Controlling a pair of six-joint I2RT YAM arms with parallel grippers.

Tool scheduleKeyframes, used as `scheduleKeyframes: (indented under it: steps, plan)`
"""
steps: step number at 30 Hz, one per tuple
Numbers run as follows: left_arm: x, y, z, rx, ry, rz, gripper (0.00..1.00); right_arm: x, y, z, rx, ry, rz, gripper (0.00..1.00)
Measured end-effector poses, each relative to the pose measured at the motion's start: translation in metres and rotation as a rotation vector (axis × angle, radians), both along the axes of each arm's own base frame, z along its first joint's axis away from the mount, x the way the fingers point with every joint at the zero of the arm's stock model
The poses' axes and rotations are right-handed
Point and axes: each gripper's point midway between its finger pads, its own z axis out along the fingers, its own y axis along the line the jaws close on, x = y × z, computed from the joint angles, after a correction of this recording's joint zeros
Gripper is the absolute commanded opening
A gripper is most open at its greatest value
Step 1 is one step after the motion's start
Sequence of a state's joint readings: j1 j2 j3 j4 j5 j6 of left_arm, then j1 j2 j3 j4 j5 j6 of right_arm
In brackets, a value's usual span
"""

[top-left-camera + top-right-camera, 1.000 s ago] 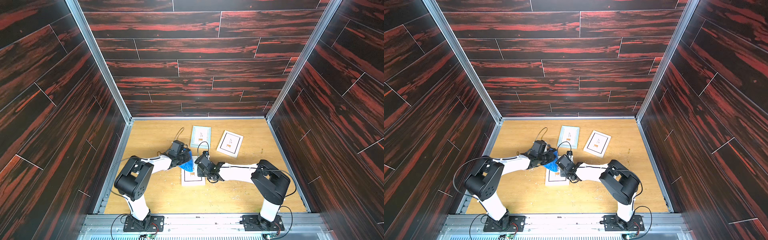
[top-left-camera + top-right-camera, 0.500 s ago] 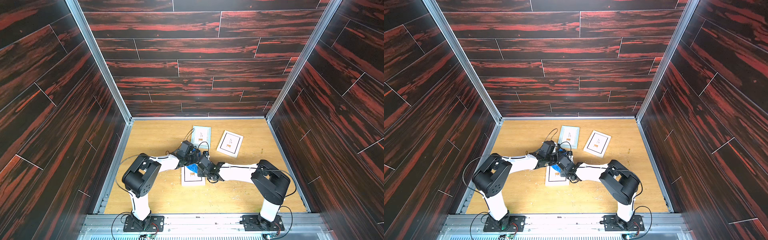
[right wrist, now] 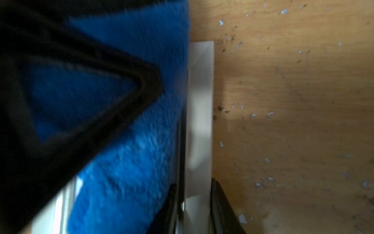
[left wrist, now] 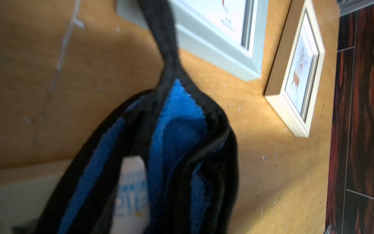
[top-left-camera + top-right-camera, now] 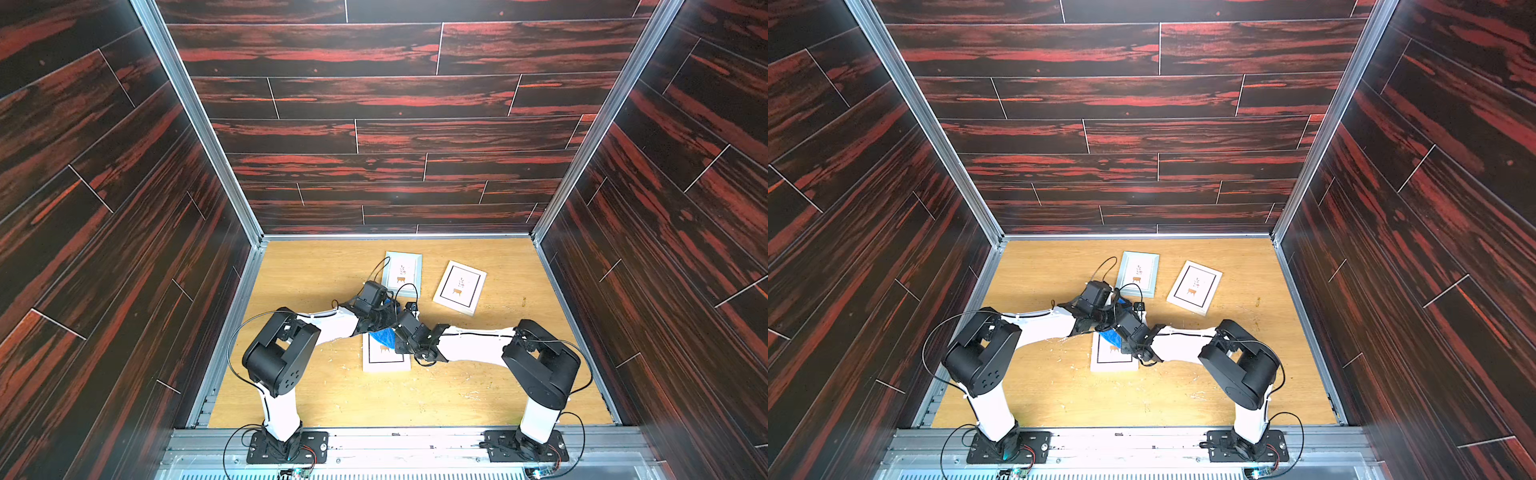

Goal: Wipe the picture frame with a cloth
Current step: Wipe the dirt from the picture frame.

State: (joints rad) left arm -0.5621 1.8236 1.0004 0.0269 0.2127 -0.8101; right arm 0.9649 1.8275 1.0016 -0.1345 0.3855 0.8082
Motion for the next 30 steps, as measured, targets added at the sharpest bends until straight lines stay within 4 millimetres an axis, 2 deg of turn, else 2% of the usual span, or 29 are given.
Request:
scheduleKeyframes:
  steps: [2,5,7,9,11,14,17,22,24,27,30]
  plan:
    - [-0.008,0.015,0.003,0.051,0.015,0.007,0.0,0.0,0.0,0.0,0.0,0.0,0.0,0.0]
    - [-0.027,0.037,0.022,0.108,0.011,0.01,0.0,0.0,0.0,0.0,0.0,0.0,0.0,0.0]
    - [-0.044,0.05,0.037,0.124,-0.001,0.005,0.0,0.0,0.0,0.0,0.0,0.0,0.0,0.0]
    - [-0.064,0.057,0.04,0.135,0.005,-0.014,0.0,0.0,0.0,0.0,0.0,0.0,0.0,0.0]
    - [-0.085,0.061,0.029,0.143,0.043,-0.037,0.0,0.0,0.0,0.0,0.0,0.0,0.0,0.0]
    - [-0.109,0.066,-0.001,0.169,0.138,-0.063,0.0,0.0,0.0,0.0,0.0,0.0,0.0,0.0]
    - [-0.096,0.057,-0.005,0.154,0.152,-0.066,0.0,0.0,0.0,0.0,0.0,0.0,0.0,0.0]
    - [-0.038,0.058,-0.006,0.129,0.131,-0.014,0.0,0.0,0.0,0.0,-0.001,-0.001,-0.001,0.0]
    - [-0.021,0.06,-0.002,0.135,0.104,-0.007,0.0,0.0,0.0,0.0,-0.001,-0.001,-0.001,0.0]
    - [-0.023,0.062,0.001,0.16,0.085,-0.011,0.0,0.0,0.0,0.0,0.0,0.0,-0.002,0.0]
    - [-0.059,0.05,-0.002,0.188,0.102,-0.076,0.0,0.0,0.0,0.0,-0.001,-0.001,-0.002,0.0]
